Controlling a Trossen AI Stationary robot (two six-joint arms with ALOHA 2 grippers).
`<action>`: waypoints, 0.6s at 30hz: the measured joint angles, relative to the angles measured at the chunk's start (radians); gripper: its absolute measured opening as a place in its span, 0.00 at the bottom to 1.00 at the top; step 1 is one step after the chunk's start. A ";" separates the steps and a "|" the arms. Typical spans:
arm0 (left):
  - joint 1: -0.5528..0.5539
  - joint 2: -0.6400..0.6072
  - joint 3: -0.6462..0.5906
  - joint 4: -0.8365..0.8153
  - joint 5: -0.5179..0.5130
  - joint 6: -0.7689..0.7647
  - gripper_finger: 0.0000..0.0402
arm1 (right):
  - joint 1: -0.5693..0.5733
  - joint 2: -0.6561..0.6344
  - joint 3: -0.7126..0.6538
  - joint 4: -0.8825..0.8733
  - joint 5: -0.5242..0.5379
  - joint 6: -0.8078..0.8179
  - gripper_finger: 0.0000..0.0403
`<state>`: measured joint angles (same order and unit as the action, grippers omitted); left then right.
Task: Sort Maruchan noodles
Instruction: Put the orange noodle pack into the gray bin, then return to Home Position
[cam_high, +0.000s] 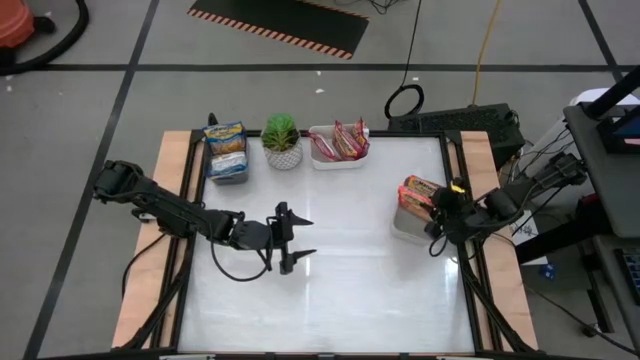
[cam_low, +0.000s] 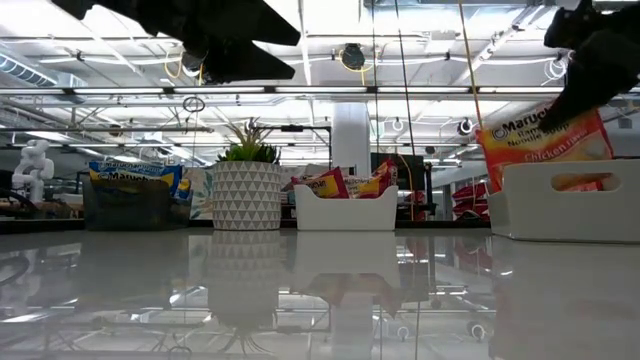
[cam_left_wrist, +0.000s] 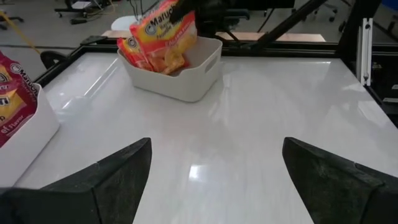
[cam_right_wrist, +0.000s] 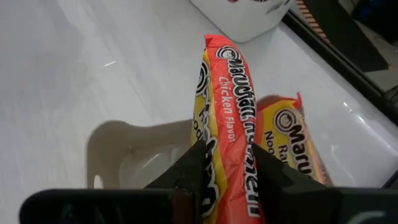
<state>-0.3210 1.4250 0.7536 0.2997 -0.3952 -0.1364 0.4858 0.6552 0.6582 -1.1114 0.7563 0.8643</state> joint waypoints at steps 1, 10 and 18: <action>0.000 0.000 0.000 0.003 0.000 0.000 0.91 | 0.000 0.002 -0.006 0.004 -0.001 0.011 0.18; 0.000 0.000 0.000 0.020 0.000 0.000 0.91 | -0.002 0.013 -0.012 -0.068 0.000 0.166 0.26; -0.003 0.000 0.000 0.040 0.009 0.001 0.91 | -0.023 0.013 -0.003 -0.165 -0.031 0.325 0.41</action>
<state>-0.3235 1.4250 0.7536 0.3393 -0.3861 -0.1356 0.4625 0.6682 0.6556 -1.2762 0.7250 1.1893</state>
